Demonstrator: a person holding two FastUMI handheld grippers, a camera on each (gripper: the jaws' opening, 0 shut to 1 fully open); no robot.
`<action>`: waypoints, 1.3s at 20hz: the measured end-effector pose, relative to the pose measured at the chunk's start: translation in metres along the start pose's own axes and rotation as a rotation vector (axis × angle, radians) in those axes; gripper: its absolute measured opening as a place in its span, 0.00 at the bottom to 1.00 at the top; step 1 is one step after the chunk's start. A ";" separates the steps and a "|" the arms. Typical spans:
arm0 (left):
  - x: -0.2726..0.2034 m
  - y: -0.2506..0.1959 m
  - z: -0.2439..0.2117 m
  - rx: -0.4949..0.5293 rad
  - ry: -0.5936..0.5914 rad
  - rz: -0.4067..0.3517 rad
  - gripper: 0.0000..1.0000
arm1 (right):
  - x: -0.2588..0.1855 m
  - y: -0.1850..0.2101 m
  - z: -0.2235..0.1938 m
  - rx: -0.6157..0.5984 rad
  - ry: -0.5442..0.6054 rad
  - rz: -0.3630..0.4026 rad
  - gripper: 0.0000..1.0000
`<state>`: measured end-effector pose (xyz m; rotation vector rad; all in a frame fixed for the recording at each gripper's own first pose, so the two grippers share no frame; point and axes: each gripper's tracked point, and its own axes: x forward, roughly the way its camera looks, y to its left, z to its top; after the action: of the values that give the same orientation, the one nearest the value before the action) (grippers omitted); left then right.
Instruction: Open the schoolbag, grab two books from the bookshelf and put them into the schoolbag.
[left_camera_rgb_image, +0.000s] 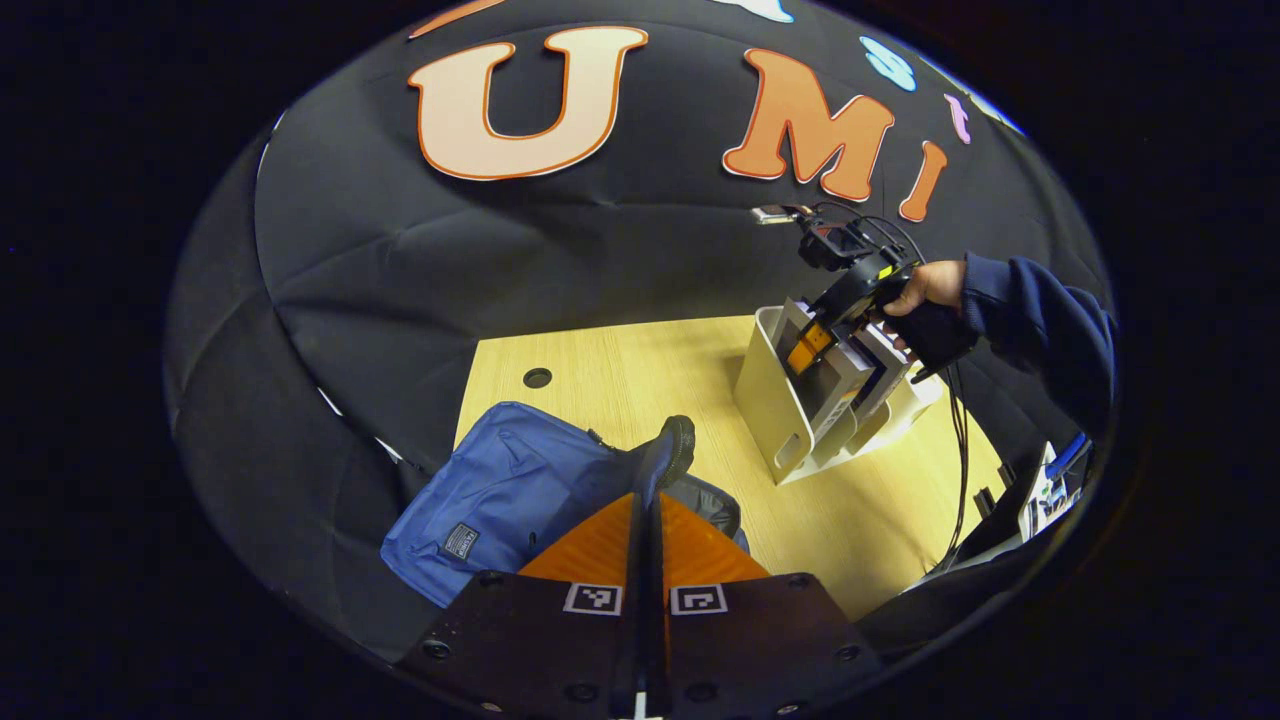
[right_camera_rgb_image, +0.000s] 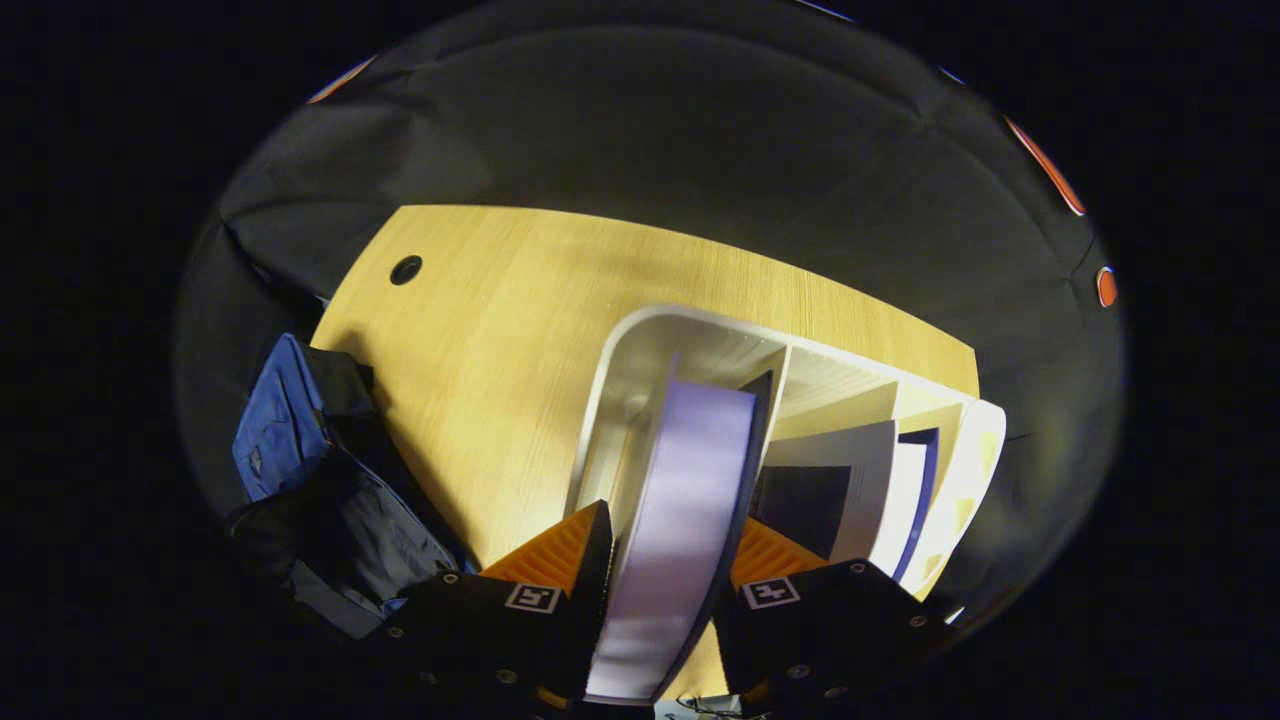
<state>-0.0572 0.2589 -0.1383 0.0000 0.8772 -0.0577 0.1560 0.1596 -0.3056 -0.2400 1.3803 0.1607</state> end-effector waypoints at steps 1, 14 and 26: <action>0.002 -0.002 -0.002 -0.007 0.001 -0.005 0.04 | 0.003 0.001 -0.004 0.014 0.025 -0.004 0.51; 0.008 -0.011 -0.015 -0.031 0.016 -0.048 0.04 | -0.052 -0.008 -0.012 0.054 0.010 0.096 0.43; 0.011 -0.005 -0.009 0.043 0.045 -0.044 0.07 | -0.205 -0.010 -0.038 0.091 -0.225 0.319 0.42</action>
<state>-0.0574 0.2539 -0.1521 0.0221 0.9212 -0.1183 0.0843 0.1458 -0.1104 0.0751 1.1913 0.3774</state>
